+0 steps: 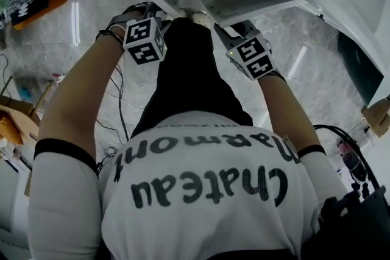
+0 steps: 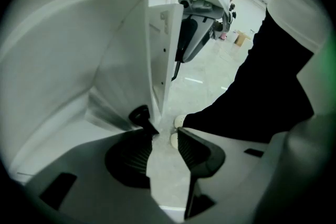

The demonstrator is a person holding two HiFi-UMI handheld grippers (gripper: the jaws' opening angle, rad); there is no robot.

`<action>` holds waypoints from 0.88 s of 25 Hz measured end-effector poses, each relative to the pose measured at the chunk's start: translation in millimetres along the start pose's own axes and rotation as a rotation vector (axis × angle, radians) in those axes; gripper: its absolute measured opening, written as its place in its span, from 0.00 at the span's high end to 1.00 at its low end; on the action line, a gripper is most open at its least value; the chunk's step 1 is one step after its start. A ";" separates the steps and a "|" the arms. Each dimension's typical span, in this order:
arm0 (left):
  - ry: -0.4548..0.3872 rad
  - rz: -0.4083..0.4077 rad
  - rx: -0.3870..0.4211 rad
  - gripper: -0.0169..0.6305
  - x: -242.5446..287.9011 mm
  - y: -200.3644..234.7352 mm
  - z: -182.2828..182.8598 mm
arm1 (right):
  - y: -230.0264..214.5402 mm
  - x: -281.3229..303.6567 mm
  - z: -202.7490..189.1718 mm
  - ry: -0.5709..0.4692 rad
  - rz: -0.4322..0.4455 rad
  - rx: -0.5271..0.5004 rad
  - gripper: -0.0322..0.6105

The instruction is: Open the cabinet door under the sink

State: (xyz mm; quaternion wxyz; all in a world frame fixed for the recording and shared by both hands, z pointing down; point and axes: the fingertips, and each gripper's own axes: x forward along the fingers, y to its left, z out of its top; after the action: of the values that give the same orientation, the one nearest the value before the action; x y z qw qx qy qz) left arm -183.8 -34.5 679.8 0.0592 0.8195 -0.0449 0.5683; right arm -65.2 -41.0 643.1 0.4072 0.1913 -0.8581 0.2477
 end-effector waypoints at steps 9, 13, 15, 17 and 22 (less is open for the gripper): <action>0.061 -0.017 0.049 0.77 -4.2 -11.3 -20.0 | 6.3 -2.2 -9.0 0.037 0.012 -0.037 0.86; 0.088 -0.032 0.060 0.77 -7.4 -16.7 -26.7 | 8.0 -6.2 -15.3 0.059 0.018 -0.053 0.86; 0.103 -0.027 0.061 0.77 -7.8 -17.9 -27.8 | 8.5 -8.6 -18.8 0.067 0.020 -0.056 0.86; 0.117 -0.019 0.068 0.77 -7.9 -19.3 -31.4 | 10.0 -9.8 -22.3 0.076 0.021 -0.060 0.86; 0.152 -0.030 0.097 0.77 -12.7 -25.3 -45.9 | 14.4 -10.5 -30.2 0.101 0.026 -0.079 0.86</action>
State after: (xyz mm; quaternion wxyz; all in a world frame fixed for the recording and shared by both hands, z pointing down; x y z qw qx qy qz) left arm -227.2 -2.5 682.6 0.0313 0.7764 -0.0005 0.6294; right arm -48.3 -10.6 647.3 0.4537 0.1512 -0.8480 0.2285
